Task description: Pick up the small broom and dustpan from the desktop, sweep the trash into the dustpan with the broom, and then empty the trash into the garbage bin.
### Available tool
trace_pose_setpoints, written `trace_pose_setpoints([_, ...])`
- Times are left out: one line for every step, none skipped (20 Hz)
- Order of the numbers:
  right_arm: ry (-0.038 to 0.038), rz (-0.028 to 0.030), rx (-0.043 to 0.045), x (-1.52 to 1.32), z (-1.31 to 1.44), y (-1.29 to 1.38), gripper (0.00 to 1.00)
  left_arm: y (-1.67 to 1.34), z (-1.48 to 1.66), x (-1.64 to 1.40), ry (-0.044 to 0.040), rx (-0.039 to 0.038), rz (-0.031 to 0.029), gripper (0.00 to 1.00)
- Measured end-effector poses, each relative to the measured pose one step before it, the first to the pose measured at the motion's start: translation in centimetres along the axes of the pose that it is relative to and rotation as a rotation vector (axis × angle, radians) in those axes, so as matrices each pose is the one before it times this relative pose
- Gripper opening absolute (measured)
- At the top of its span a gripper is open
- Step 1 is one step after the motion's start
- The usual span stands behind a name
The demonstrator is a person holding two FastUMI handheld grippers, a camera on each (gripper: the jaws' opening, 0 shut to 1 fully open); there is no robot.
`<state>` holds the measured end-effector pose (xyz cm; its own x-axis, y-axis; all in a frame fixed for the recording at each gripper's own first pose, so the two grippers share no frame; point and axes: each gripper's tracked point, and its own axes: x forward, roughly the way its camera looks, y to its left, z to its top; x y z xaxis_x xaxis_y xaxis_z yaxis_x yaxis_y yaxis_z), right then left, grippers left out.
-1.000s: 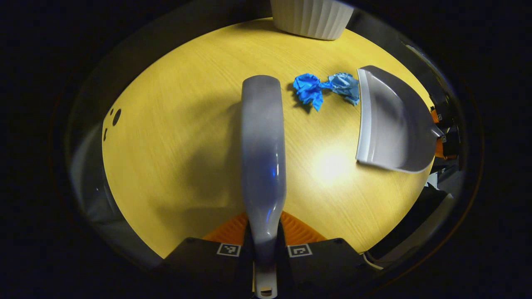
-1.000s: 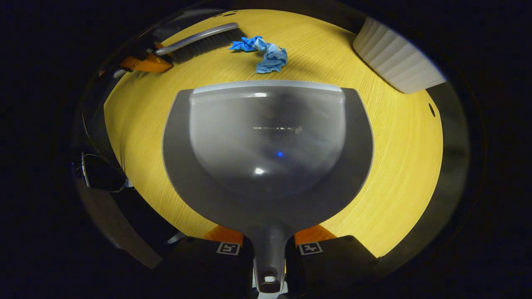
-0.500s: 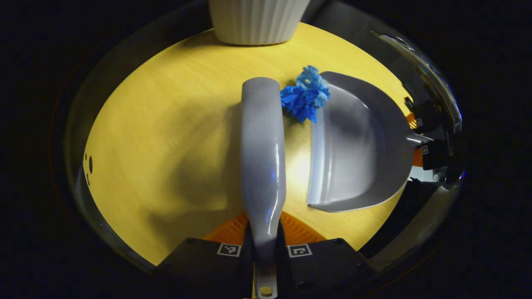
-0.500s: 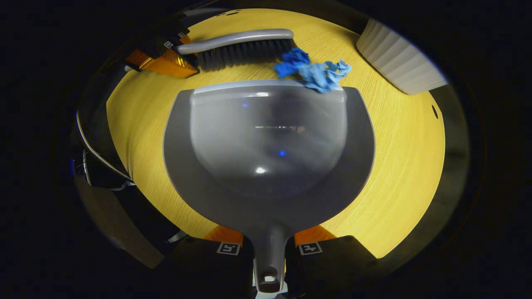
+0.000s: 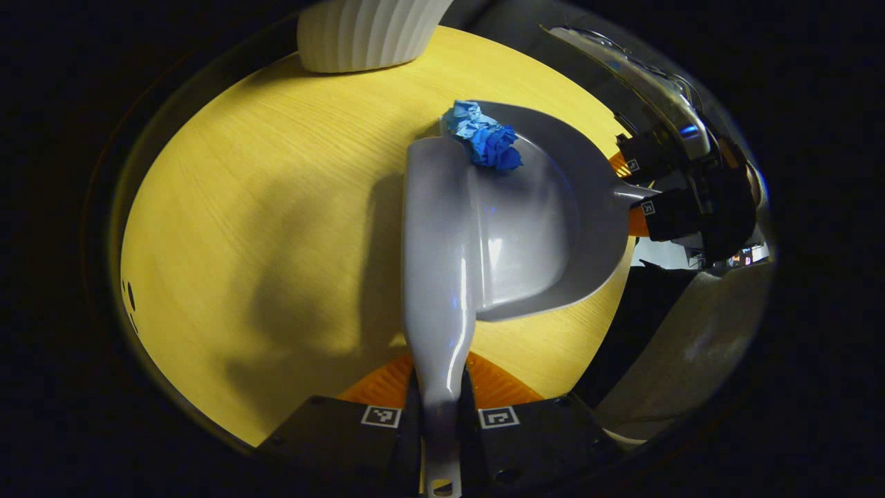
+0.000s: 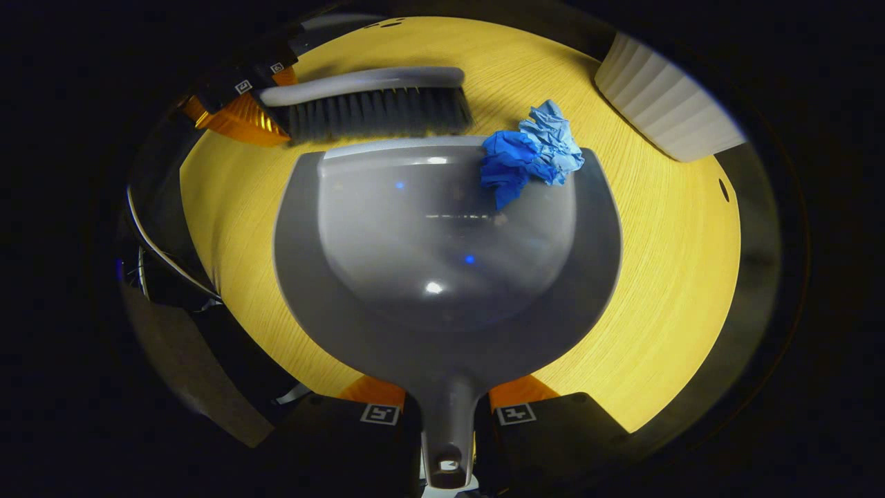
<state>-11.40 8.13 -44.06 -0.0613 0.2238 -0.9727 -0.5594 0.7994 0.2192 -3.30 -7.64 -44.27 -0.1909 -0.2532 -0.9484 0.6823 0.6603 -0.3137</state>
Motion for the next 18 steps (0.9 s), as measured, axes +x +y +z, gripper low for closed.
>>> trace_pose_setpoints([-0.00033, -0.00143, -0.00015, 0.007, -0.031, -0.026, 0.36, 1.006, 0.566, 0.079, -0.01902, -0.01111, 0.03017, 0.30])
trace_pose_setpoints([0.00113, -0.00083, 0.00130, -0.039, 0.032, -0.002, 0.36, 0.992, 0.845, 0.122, -0.01960, -0.01791, 0.02774, 0.30])
trace_pose_setpoints([0.00077, 0.00148, 0.00031, 0.011, -0.076, 0.032, 0.36, 0.499, 1.211, 0.414, -0.01909, -0.02136, 0.01422, 0.27])
trace_pose_setpoints([0.00055, 0.00112, 0.00087, 0.000, 0.039, 0.023, 0.36, 0.043, 1.096, 0.211, -0.01546, -0.01277, -0.00852, 0.26])
trace_pose_setpoints([0.00103, 0.00090, 0.00062, -0.032, -0.018, -0.020, 0.36, -0.632, 1.095, 0.298, -0.01094, 0.00007, -0.02447, 0.27])
trace_pose_setpoints([0.00037, -0.00067, 0.00082, -0.020, 0.005, 0.022, 0.36, -1.071, 1.003, 0.245, -0.00391, 0.01254, -0.02913, 0.26])
trace_pose_setpoints([0.00045, -0.00082, 0.00031, -0.028, 0.000, 0.003, 0.36, -0.900, 0.747, 0.276, -0.00022, 0.02217, -0.02735, 0.27])
trace_pose_setpoints([0.00008, -0.00089, 0.00066, -0.006, 0.010, 0.004, 0.36, -0.883, 0.344, 0.233, 0.01299, 0.02243, -0.02688, 0.26])
trace_pose_setpoints([-0.00100, -0.00131, 0.00220, 0.041, -0.056, -0.036, 0.36, -0.924, -0.085, 0.162, 0.02342, 0.01600, -0.02805, 0.29])
trace_pose_setpoints([-0.00269, -0.00156, 0.00533, -0.052, 0.129, -0.025, 0.36, -1.064, -0.260, 0.099, 0.01890, 0.01245, -0.03482, 0.29])
trace_pose_setpoints([-0.00757, 0.00198, 0.00814, 0.017, -0.065, 0.026, 0.36, -0.914, -0.333, -0.398, 0.00707, 0.00425, -0.03750, 0.26])
trace_pose_setpoints([-0.00838, 0.00505, 0.01612, -0.027, -0.093, 0.089, 0.36, -0.483, -0.300, -0.605, -0.00183, -0.00399, -0.02580, 0.27])
trace_pose_setpoints([-0.01453, 0.00383, 0.01929, 0.080, -0.018, -0.075, 0.36, 0.047, -0.280, -0.620, -0.01038, -0.00546, -0.01009, 0.26])
trace_pose_setpoints([-0.01549, -0.00233, 0.02133, -0.101, 0.083, -0.089, 0.36, 0.661, -0.434, -0.781, -0.01823, -0.00631, 0.00418, 0.29])
trace_pose_setpoints([-0.01158, -0.00588, 0.02388, -0.612, 0.071, 0.025, 0.36, 1.084, -0.491, -1.006, -0.02103, -0.01228, 0.01971, 0.26])
trace_pose_setpoints([-0.00761, -0.00402, 0.02687, -0.547, 0.015, 0.010, 0.36, 1.457, -0.733, -0.985, -0.01683, -0.02194, 0.03123, 0.27])
trace_pose_setpoints([0.00013, -0.00306, 0.02776, -0.425, -0.091, -0.001, 0.36, 1.634, -0.738, -0.897, -0.01765, -0.02984, 0.03204, 0.27])
trace_pose_setpoints([-0.00515, 0.00190, 0.02705, -0.909, 0.004, -0.178, 0.36, 1.857, -0.863, -0.715, -0.01140, -0.03203, 0.03503, 0.26])
